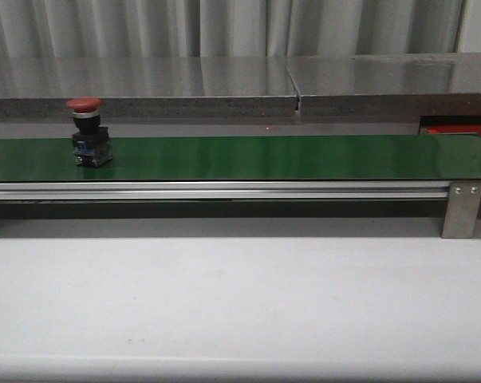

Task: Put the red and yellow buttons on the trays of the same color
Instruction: 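Grasp a yellow button from the cluster with the left gripper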

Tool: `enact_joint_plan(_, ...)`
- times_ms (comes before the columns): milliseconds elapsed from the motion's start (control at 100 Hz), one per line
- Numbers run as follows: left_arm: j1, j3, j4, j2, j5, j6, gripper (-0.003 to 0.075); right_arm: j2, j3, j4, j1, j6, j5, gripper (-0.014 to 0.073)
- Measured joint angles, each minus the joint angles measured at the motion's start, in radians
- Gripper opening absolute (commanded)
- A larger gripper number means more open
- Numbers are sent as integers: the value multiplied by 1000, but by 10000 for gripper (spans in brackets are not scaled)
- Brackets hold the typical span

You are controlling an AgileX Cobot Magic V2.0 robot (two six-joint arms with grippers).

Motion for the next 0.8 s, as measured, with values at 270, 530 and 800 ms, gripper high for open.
enact_joint_plan(270,0,-1,-35,-7,23,0,-19,0,0,0,0,0,0,-66)
enact_joint_plan(530,0,-69,-89,-105,109,0,-19,0,0,0,0,0,0,-66)
enact_joint_plan(800,-55,-190,-141,-181,220,0,-19,0,0,0,0,0,0,-66)
